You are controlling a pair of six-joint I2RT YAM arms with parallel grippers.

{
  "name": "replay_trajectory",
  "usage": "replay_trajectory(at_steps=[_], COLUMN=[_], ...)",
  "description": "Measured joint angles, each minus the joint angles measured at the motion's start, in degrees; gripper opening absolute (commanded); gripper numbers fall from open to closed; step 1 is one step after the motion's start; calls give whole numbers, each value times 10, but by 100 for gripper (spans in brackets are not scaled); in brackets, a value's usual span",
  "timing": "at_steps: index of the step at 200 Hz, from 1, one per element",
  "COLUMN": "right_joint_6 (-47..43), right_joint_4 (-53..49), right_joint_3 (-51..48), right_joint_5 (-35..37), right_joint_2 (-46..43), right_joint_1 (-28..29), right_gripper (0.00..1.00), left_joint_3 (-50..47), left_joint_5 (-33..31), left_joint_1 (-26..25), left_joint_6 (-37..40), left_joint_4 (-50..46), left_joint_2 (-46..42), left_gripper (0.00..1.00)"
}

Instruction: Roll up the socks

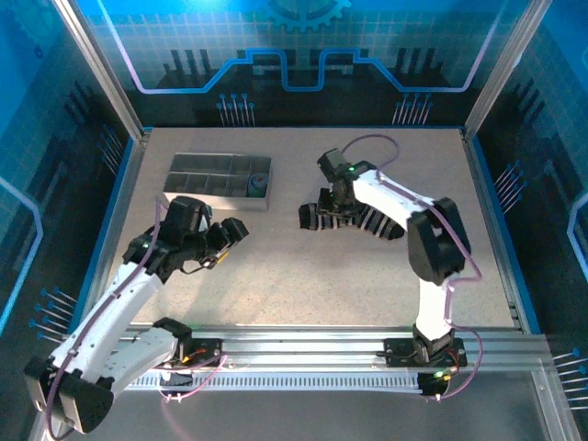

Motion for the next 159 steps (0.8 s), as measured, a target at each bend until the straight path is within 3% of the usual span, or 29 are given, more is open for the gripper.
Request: replay_trajectory(at_steps=[47,81,129,159], right_joint_6=[-28,-60,-136,-154], right_joint_4=[-1,1,44,40], right_joint_3=[100,104,-47,-140], right_joint_5=[-59,-94,-132,-123], right_joint_2=[115,133,38,-44], right_joint_1=[8,67,210,209], right_gripper=[39,41,58,61], left_joint_3=[-23,-26,-36,-40], left_joint_5=[-17,-27,-24,-5], left_joint_1=[-4,-4,-4,-6], left_joint_6=[-31,-31,-31,-31], left_joint_4=[41,42,51,75], left_joint_2=[4,0,12,58], left_gripper=[77,78,78,76])
